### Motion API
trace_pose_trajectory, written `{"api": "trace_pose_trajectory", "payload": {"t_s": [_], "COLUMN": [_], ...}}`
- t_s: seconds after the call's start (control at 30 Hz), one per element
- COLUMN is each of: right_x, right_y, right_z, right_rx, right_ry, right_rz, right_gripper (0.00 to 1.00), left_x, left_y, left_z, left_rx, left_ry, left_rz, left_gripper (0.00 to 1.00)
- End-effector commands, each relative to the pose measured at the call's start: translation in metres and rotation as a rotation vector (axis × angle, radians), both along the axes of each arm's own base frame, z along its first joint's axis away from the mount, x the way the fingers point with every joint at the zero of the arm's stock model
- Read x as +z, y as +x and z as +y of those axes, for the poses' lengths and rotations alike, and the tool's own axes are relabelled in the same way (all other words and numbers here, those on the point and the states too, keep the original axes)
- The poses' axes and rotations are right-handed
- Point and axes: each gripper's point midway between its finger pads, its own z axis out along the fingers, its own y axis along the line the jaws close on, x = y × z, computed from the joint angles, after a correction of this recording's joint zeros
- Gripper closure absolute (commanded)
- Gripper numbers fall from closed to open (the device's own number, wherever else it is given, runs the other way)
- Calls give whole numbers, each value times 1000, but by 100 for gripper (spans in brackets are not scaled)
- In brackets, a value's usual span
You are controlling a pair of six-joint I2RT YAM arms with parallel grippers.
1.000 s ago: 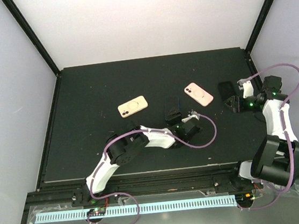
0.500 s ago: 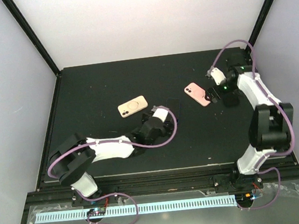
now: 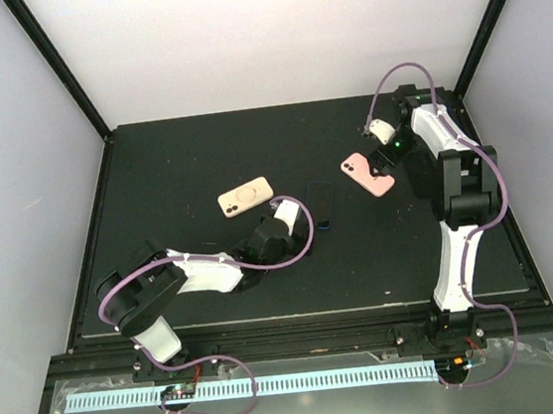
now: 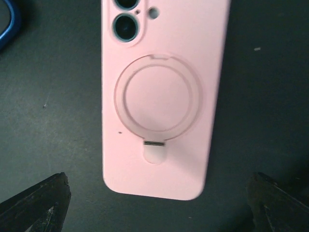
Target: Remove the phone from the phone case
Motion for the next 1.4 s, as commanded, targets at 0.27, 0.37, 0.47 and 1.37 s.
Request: {"api": "trace_pose_trajectory", "payload": {"t_s": [0.27,0.37,0.47,1.37], "right_x": [-34,-37,-41,-54], "right_y": [-5,-1,-1,-126], "right_z": [2,3,8,-7], "right_rx": [1,2,11,55], "right_ry": [-152,-157,-145,-257], "right_rz": [58,50,64,195], "right_gripper": [0,0,0,28], "left_x": [18,18,15,14], "left_y": [-7,-7,-7,-5], "left_z": [-33,-33,-34,-30], "left_rx": [-152,-153,-157,-137], "left_ry": [-97,-95,-88,-73], "left_rz": [-30,-33,-31,-43], "left_gripper": [8,8,9,10]}}
